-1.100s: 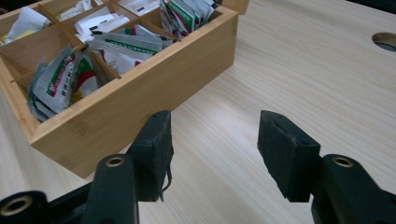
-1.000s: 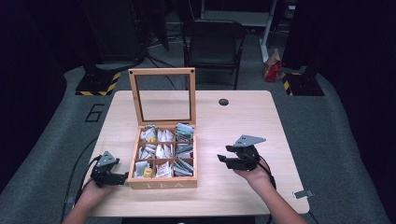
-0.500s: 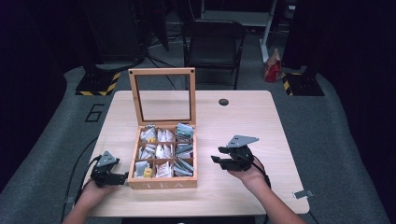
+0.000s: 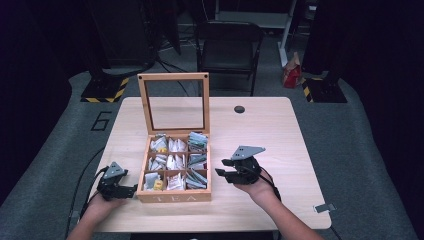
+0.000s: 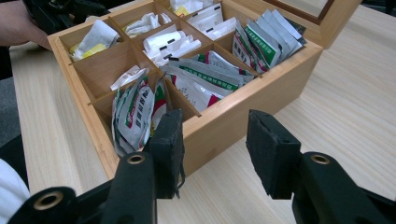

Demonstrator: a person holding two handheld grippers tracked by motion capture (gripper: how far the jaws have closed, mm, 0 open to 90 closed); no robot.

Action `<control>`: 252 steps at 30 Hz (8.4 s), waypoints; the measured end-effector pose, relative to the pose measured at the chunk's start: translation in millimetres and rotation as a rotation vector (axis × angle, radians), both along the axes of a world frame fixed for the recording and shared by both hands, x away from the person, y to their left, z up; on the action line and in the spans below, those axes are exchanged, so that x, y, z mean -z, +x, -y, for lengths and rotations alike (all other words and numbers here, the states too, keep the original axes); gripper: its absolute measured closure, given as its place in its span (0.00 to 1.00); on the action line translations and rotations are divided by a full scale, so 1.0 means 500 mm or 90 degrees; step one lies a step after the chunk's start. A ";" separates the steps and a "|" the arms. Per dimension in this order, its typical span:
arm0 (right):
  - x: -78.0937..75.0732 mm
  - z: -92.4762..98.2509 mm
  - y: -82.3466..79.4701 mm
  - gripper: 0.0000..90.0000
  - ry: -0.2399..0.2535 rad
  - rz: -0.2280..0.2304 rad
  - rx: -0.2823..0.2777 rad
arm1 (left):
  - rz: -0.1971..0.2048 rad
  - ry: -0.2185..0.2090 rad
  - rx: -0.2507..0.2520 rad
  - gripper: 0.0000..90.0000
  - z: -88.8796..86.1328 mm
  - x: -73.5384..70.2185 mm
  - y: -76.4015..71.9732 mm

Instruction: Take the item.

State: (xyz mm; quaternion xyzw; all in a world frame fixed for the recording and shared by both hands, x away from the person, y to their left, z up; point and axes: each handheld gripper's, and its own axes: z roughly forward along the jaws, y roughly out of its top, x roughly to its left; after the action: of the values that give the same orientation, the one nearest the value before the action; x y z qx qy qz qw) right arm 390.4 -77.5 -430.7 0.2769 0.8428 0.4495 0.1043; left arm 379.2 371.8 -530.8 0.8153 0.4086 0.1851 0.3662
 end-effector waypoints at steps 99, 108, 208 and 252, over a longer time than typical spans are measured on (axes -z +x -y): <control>0.078 -0.136 0.015 0.89 -0.034 -0.051 -0.093 | 0.000 0.001 0.001 0.16 0.000 0.000 0.000; 0.078 -0.138 0.015 0.99 -0.039 -0.054 -0.101 | 0.000 0.001 0.001 0.16 0.000 0.000 0.000; -0.070 0.073 0.041 1.00 0.016 0.011 0.010 | 0.000 0.001 0.001 0.16 0.000 0.000 0.000; -0.010 0.141 0.039 0.99 -0.001 0.016 0.067 | 0.000 0.001 0.001 0.16 0.000 0.000 0.000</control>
State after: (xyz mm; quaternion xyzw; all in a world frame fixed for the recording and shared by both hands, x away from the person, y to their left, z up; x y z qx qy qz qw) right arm 410.0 -147.8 -425.6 0.3148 0.8263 0.4460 0.1384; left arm 379.2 371.8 -530.8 0.8159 0.4077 0.1849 0.3658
